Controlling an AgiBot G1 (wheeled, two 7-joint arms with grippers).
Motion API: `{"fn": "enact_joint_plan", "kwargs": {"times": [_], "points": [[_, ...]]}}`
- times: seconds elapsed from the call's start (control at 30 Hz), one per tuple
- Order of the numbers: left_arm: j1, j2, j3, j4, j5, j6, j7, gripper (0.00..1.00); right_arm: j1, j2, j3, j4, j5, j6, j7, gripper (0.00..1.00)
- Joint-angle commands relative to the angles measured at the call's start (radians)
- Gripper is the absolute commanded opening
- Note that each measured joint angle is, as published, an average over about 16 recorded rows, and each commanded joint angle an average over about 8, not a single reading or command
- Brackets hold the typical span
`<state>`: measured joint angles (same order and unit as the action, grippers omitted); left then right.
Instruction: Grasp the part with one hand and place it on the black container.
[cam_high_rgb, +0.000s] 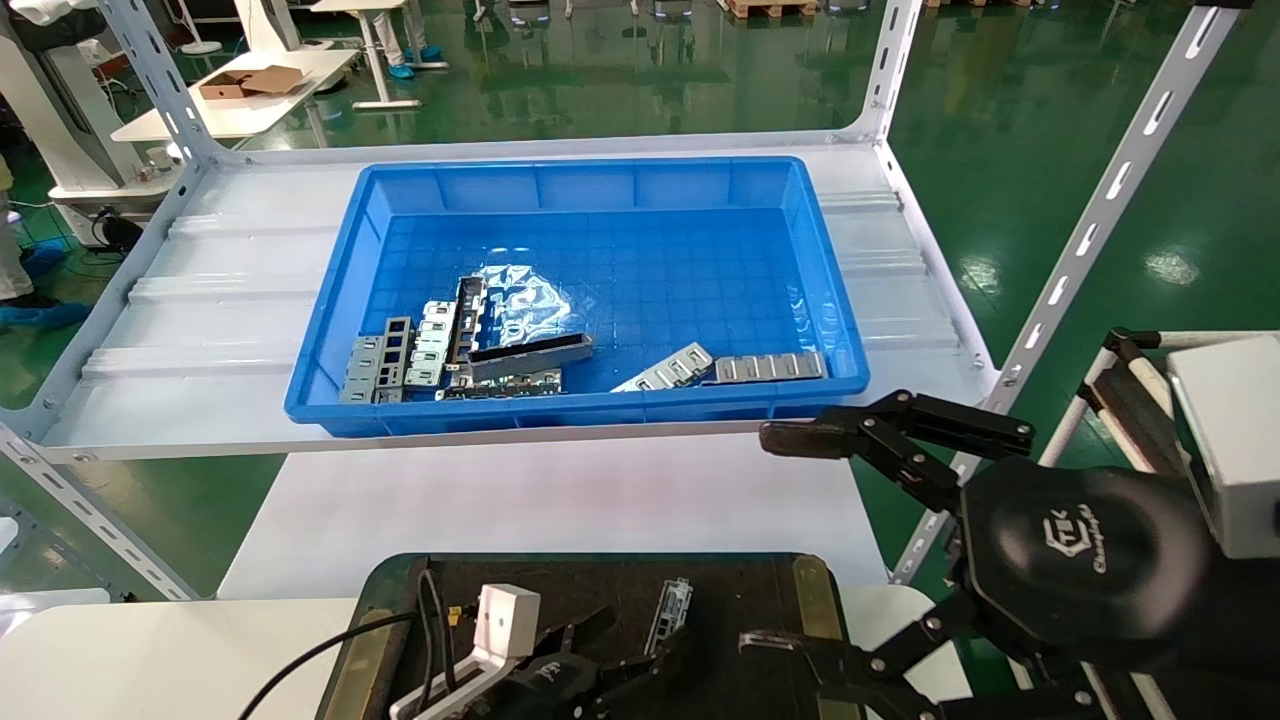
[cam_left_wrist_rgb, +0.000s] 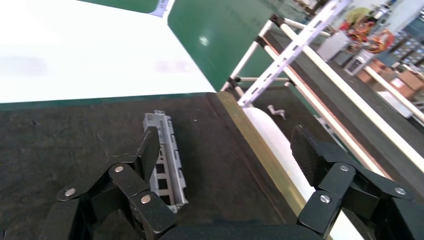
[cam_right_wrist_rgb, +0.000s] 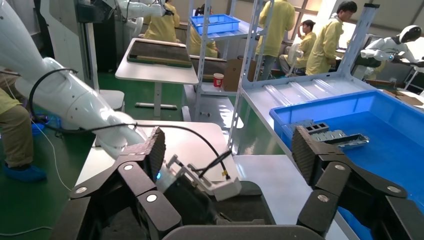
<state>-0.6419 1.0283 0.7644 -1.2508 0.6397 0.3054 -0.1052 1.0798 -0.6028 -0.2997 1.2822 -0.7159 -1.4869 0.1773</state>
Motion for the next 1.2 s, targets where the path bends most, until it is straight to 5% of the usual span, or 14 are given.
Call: {"fn": "enact_joint_plan", "kwargs": {"times": [0.03, 0.83, 1.2], "points": [[-0.004, -0.031, 0.009, -0.020, -0.004, 0.023, -0.015, 1.00, 0.000, 0.000, 0.000, 0.000, 0.000, 0.000, 0.000, 1.00], [-0.098, -0.354, 0.003, -0.081, -0.016, 0.433, -0.038, 1.00, 0.000, 0.001, -0.001, 0.000, 0.001, 0.001, -0.001, 1.00], [-0.122, -0.409, -0.022, -0.089, -0.039, 0.506, -0.035, 1.00, 0.000, 0.001, -0.002, 0.000, 0.001, 0.001, -0.001, 1.00]]}}
